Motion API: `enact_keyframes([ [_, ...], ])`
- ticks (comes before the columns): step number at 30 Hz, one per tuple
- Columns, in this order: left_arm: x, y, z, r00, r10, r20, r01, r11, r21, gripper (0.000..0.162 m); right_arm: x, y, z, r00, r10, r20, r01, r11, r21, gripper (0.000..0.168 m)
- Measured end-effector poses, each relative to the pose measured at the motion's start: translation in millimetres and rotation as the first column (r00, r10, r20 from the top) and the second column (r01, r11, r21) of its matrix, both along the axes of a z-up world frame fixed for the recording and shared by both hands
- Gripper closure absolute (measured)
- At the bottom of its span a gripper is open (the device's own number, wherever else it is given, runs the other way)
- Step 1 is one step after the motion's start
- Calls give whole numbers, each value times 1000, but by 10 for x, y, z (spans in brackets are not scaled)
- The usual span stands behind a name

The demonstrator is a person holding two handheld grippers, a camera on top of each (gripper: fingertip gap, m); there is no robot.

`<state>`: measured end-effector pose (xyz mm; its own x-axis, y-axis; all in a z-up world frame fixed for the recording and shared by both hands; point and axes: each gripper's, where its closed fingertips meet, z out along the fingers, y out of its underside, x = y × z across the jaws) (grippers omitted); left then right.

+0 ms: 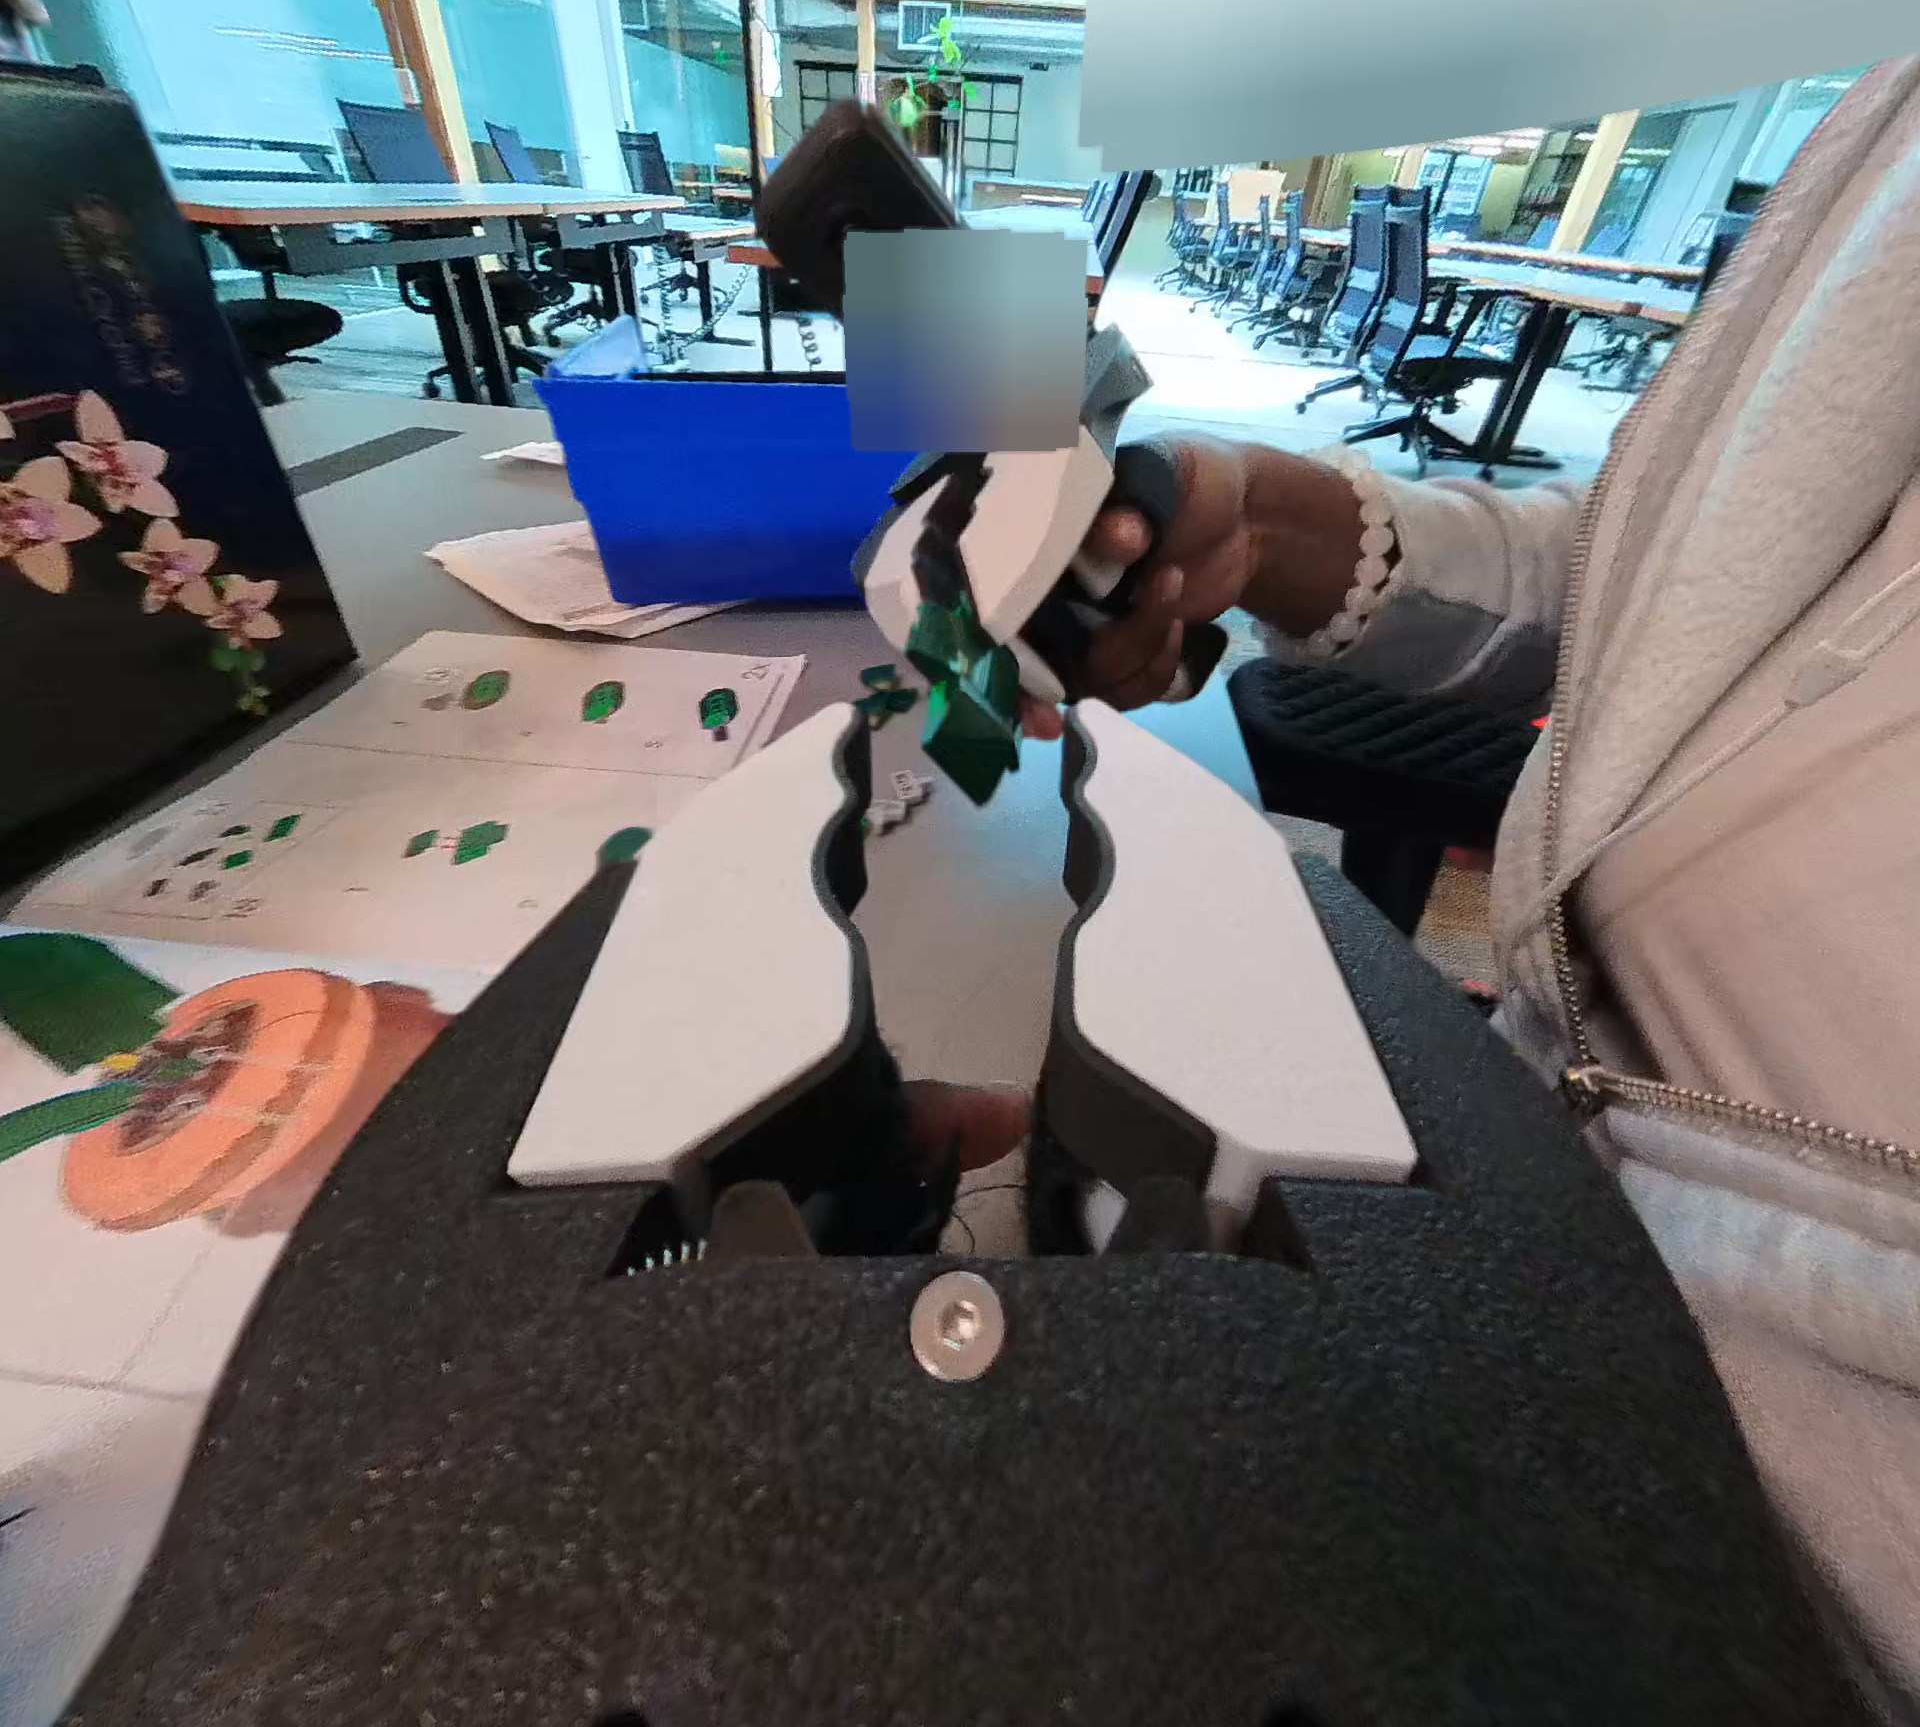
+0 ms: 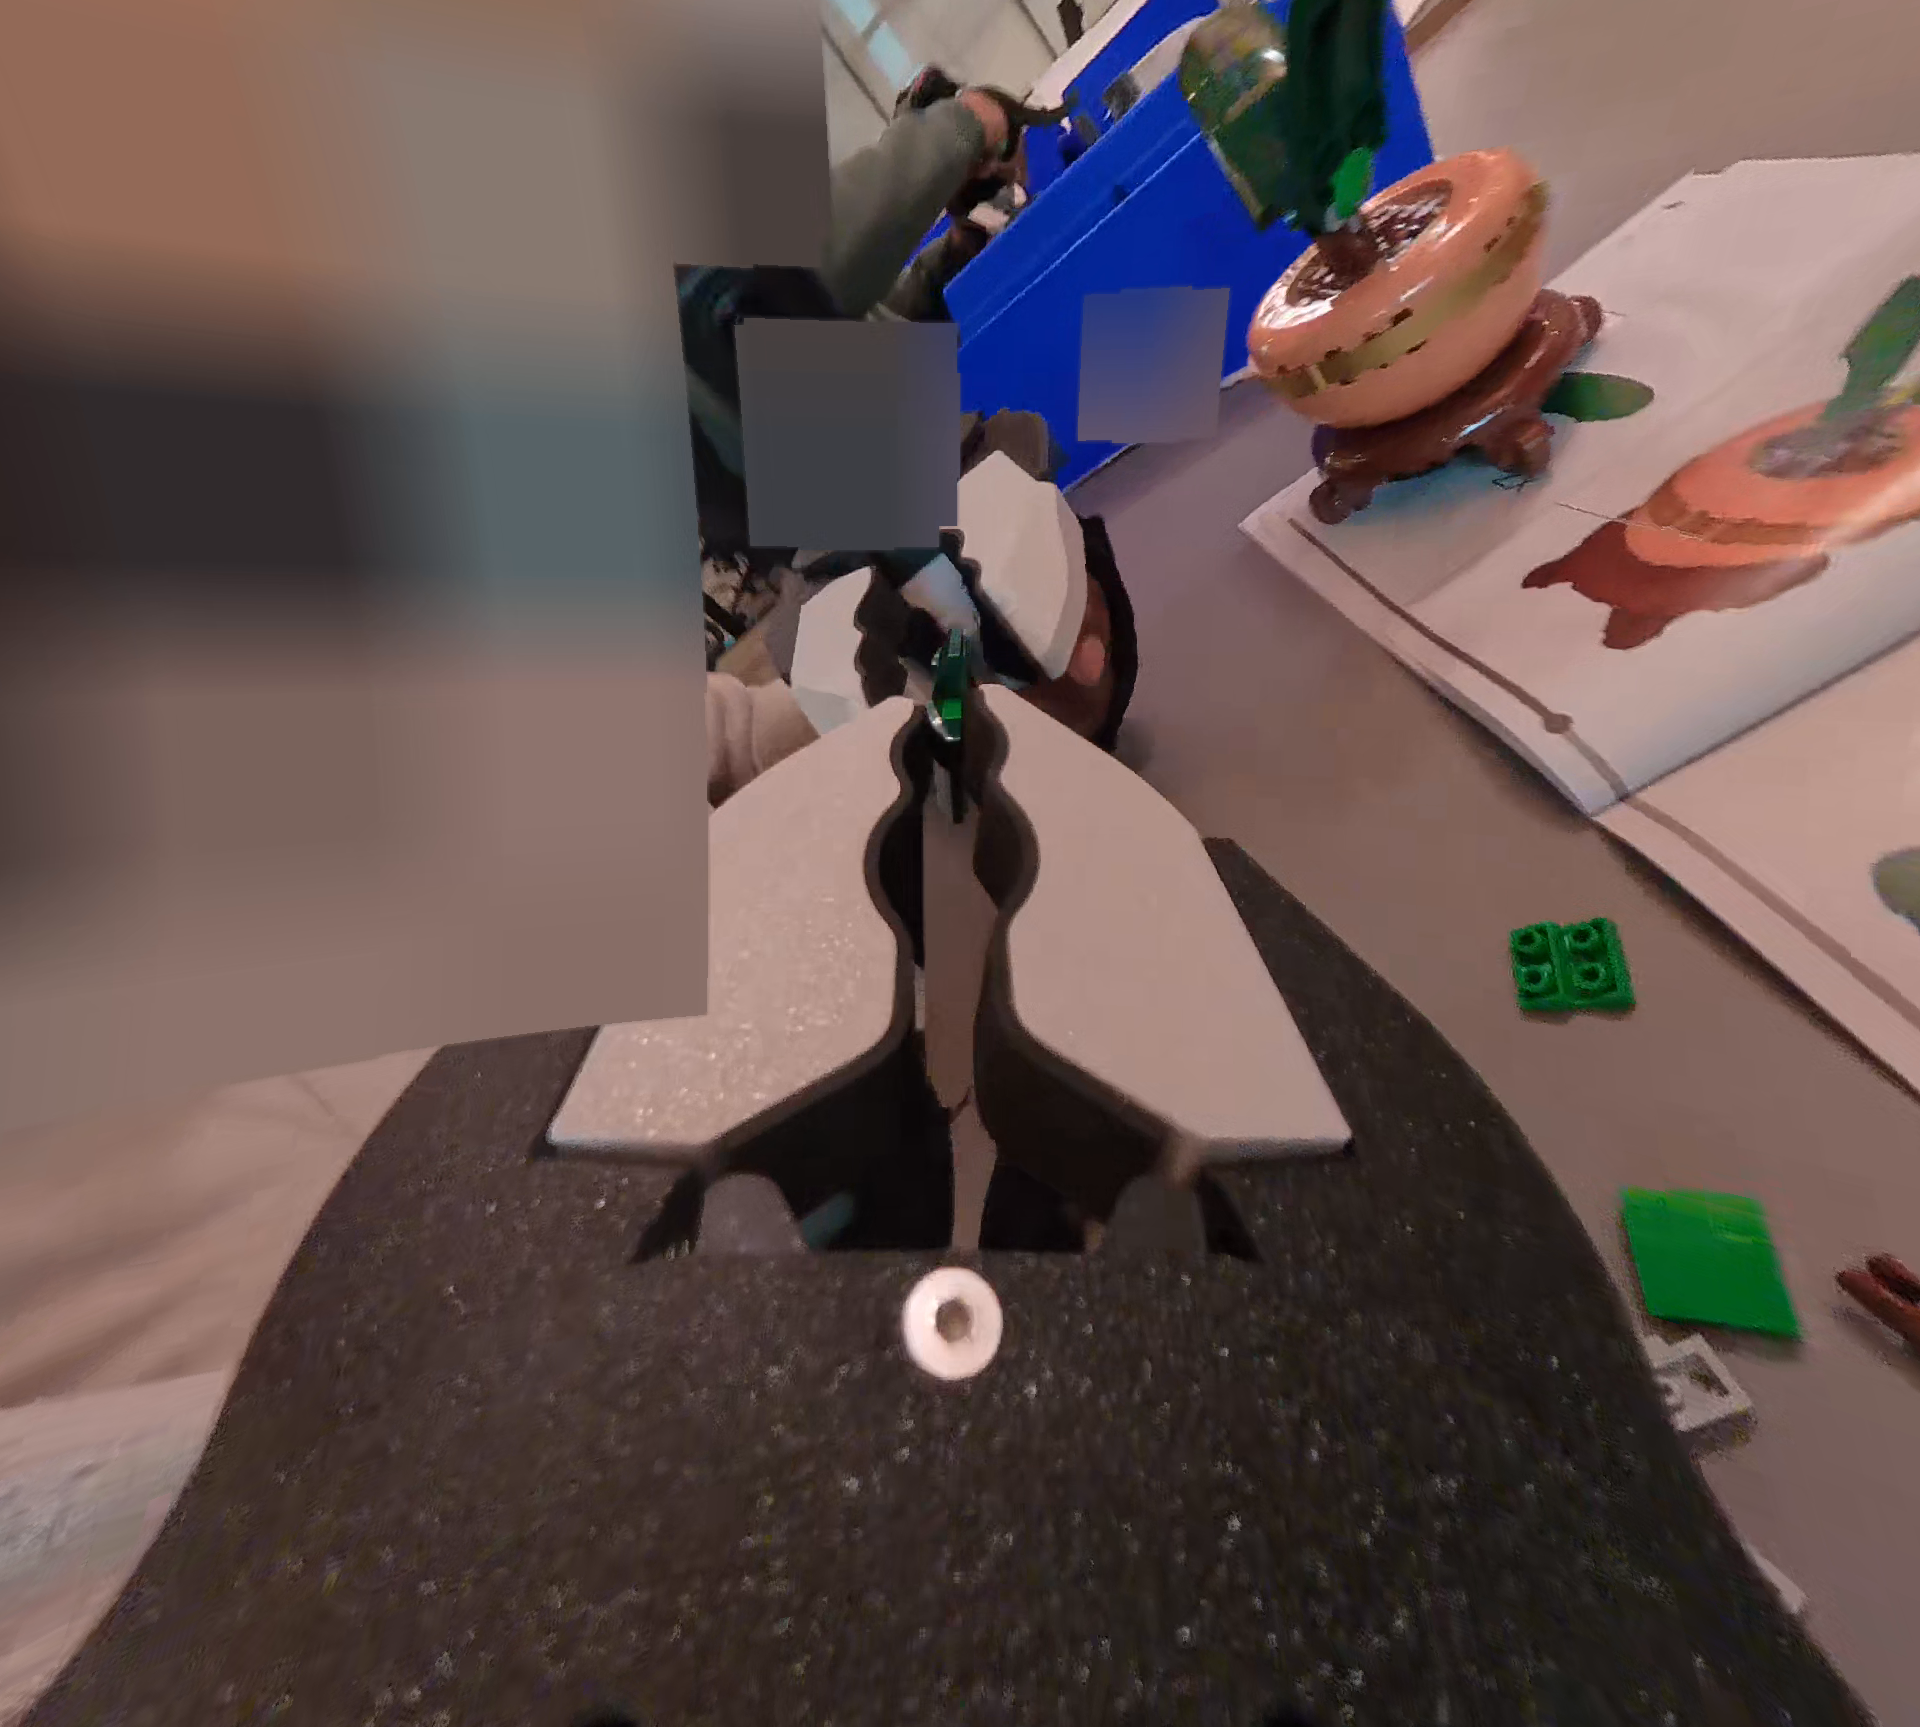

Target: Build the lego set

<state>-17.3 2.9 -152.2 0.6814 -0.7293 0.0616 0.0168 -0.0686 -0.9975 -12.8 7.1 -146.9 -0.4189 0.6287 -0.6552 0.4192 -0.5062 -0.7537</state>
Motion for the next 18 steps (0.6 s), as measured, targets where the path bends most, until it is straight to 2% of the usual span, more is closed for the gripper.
enact_keyframes([
  [1,39,-14,-2,1000,-9,12,9,1000,-1,133,2,-39,-19,1000,7,-10,-7,999,41,163],
  [3,105,-51,-9,999,-32,32,32,999,-1,148,16,-112,-34,998,35,-48,-28,992,125,163],
  [9,149,-159,-32,997,-60,49,59,998,15,155,40,-200,-56,956,90,-279,21,928,372,163],
  [12,181,-180,-54,996,-85,29,85,996,8,146,80,-220,-107,936,91,-340,31,940,338,163],
  [14,195,-184,-72,994,-105,35,105,994,-12,149,107,-203,-55,923,85,-376,44,946,320,163],
  [18,78,-146,0,983,-94,158,102,994,-40,148,111,-135,-34,919,42,-391,87,948,306,163],
])
